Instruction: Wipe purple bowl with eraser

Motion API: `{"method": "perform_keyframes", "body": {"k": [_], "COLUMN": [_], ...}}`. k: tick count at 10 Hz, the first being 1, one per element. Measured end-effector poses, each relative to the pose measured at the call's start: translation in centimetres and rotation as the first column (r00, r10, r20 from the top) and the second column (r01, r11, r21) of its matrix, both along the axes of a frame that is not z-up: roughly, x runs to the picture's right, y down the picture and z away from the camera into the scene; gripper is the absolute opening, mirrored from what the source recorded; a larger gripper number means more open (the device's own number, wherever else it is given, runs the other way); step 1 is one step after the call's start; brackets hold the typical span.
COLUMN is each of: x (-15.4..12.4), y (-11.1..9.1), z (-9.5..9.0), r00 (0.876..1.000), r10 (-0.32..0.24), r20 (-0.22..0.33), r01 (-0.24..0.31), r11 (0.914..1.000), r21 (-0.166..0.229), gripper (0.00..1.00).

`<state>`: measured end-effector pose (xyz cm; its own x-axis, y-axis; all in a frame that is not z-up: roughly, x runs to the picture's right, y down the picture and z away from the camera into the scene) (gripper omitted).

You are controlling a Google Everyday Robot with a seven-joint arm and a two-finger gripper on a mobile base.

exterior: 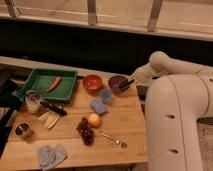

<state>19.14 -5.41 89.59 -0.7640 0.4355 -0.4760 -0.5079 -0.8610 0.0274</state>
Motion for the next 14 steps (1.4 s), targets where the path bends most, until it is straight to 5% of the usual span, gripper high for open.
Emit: {"method": "perform_keyframes", "body": {"k": [4,8,11,14], "x": [-1.8,-3.9,-1.3,-0.1], "y": [-1.6,0.7,1.0,-1.2], "z": [0.2,0.1,-0.5,-0.7], "r00": [1.0,0.995,0.999,1.0], "r10": [-0.002,0.001,0.006,0.0], "r20": [0.029,0.098,0.054,0.007], "r01": [0.0,-0.004,-0.007,0.0], "r11": [0.999,0.9995,0.9998,0.9991], "r21": [0.045,0.03,0.021,0.041], "gripper": [0.0,0.0,0.0,0.0]}}
